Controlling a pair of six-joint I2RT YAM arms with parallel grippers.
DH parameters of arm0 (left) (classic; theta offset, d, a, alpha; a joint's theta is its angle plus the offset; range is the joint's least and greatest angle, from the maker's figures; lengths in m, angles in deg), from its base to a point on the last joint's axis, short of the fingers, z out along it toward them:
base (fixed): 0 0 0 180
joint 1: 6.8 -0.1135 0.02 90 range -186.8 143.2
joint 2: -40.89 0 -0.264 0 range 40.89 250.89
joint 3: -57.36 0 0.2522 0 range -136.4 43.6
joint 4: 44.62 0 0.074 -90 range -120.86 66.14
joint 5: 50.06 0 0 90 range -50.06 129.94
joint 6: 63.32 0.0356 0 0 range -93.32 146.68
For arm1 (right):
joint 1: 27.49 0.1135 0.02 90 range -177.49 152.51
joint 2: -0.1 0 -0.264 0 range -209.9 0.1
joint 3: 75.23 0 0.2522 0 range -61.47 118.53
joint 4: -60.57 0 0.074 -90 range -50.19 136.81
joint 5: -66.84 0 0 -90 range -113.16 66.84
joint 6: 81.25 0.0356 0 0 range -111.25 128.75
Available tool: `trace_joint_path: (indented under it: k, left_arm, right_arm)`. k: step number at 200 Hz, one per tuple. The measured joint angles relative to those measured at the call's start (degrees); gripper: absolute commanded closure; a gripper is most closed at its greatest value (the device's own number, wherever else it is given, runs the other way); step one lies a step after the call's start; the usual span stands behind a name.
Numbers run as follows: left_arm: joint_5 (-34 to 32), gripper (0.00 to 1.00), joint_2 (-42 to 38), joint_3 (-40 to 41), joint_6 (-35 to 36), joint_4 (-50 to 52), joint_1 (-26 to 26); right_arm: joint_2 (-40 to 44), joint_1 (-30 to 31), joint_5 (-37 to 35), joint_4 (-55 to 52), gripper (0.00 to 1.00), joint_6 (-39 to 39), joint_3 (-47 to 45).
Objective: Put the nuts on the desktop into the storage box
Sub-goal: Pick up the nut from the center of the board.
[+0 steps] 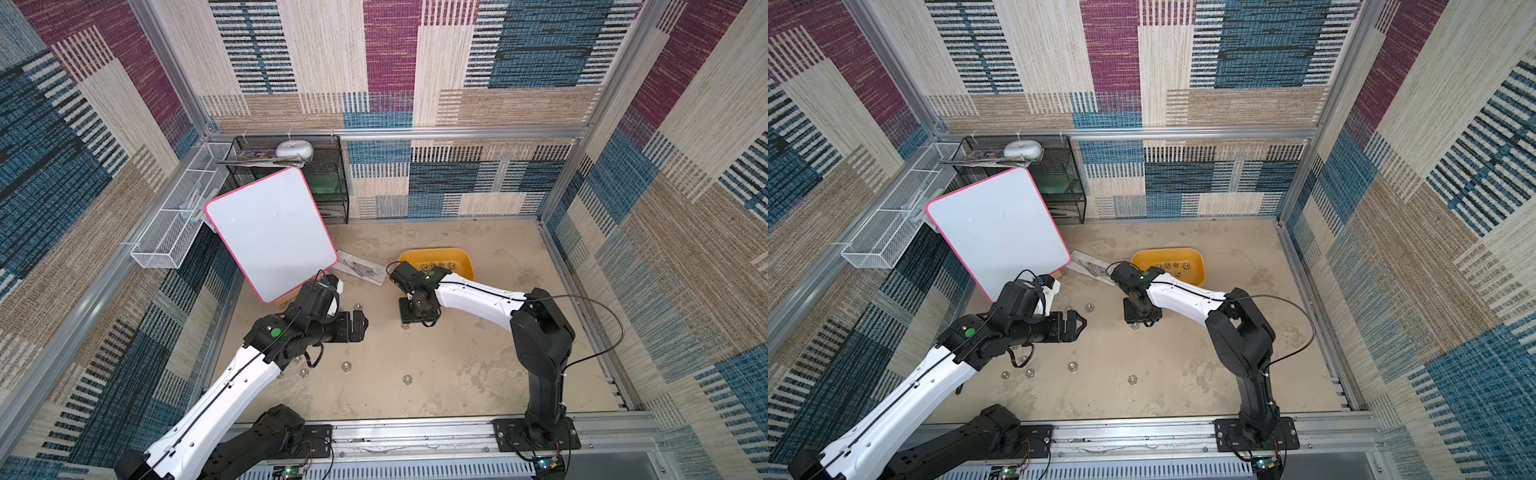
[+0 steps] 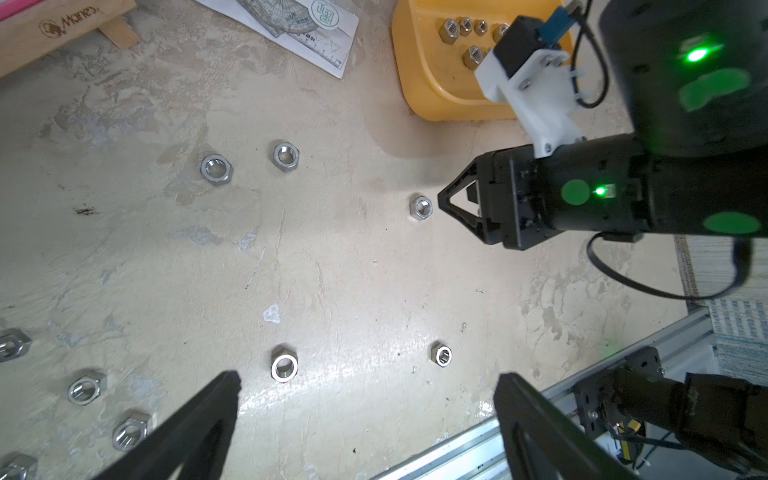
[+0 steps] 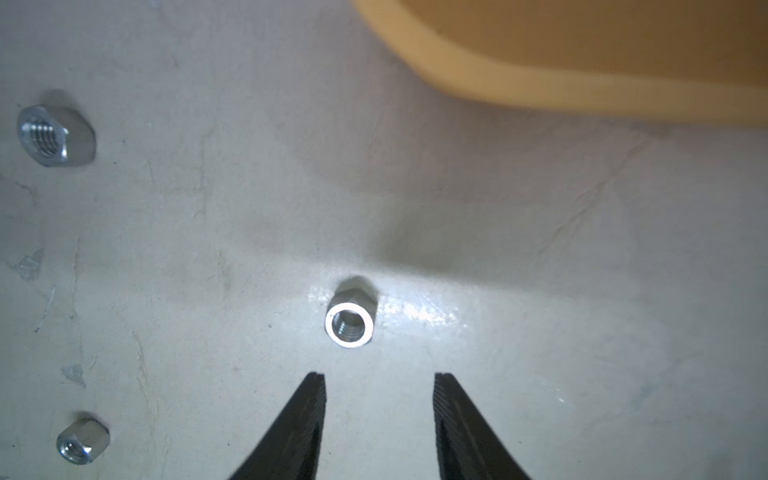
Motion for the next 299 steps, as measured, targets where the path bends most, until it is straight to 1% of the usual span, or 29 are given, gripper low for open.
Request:
trace_joint_path:
  k: [33,85,115,141,174,191,249,299]
  left_arm:
    - [0.0,0.00,-2.0,0.3,-0.6,1.6,0.0]
    - [0.0,0.00,-3.2,0.8,-0.8,2.4,0.0]
    - [0.0,0.00,-3.2,0.8,-0.9,2.3,0.0]
    - [0.0,0.00,-3.2,0.8,-1.0,2.3,0.0]
    - [0.0,0.00,-3.0,0.8,-1.0,2.3,0.0]
    - [0.0,0.00,-2.7,0.7,-1.0,2.3,0.0]
    - [0.0,0.00,-1.7,-0.1,-0.7,2.2,0.0]
    - [0.0,0.00,-0.2,-1.2,0.3,2.1,0.0]
  right_arm:
    - [-3.1,1.0,0.3,0.7,0.52,1.5,1.6]
    - [-5.6,1.3,0.6,0.8,0.52,2.6,1.6]
    - [-6.5,1.3,0.8,1.0,0.56,2.7,1.9]
    - [-6.9,1.3,0.8,1.0,0.60,2.8,1.9]
    - [-6.9,1.3,0.7,1.0,0.72,2.8,1.9]
    - [-6.9,1.3,0.3,0.8,0.77,2.8,2.4]
    - [-6.1,0.4,-2.0,-1.8,0.78,1.5,6.4]
    - [-3.7,-4.4,-5.0,-5.2,0.77,-1.2,12.7]
